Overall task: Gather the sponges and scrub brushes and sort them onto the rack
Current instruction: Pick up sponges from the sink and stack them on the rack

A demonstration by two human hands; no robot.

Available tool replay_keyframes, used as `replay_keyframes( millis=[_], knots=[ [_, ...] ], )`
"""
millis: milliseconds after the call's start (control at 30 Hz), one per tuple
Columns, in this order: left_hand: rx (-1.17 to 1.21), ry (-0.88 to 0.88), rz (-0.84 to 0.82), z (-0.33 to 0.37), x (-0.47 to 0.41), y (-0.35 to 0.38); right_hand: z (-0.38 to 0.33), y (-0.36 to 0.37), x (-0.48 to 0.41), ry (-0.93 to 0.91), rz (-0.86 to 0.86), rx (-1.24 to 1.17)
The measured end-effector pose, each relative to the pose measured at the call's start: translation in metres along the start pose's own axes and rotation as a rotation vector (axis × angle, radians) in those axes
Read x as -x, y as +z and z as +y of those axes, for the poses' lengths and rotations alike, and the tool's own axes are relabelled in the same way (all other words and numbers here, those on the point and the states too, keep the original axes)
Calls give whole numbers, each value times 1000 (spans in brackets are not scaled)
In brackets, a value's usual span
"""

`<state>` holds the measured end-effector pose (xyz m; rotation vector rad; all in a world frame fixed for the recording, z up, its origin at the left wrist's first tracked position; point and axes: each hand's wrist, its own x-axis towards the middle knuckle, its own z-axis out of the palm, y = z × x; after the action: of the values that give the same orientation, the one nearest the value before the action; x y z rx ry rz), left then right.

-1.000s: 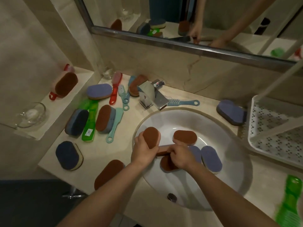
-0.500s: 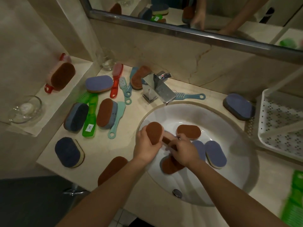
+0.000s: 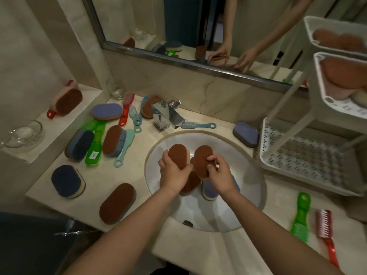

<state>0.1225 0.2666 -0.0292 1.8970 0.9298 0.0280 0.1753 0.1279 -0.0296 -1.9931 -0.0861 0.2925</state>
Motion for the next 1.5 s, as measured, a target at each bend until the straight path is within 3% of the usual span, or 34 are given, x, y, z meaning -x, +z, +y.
replay_keyframes(
  millis=[300,467,733,1133,1500],
  knots=[
    [233,31,-82,50,76,9,-21,-77,67,-239,103,-18],
    [257,192,-96,81,116,21,-28,-124,94,-366,137,-52],
    [289,439,-103,131,171,43,-41,-191,124,-393,301,-82],
    [230,837,-322,199,232,77,-59,-290,137,-388,596,-129],
    [175,1018,-282,269,222,103,-88,-355,108,-352,684,-52]
  ],
)
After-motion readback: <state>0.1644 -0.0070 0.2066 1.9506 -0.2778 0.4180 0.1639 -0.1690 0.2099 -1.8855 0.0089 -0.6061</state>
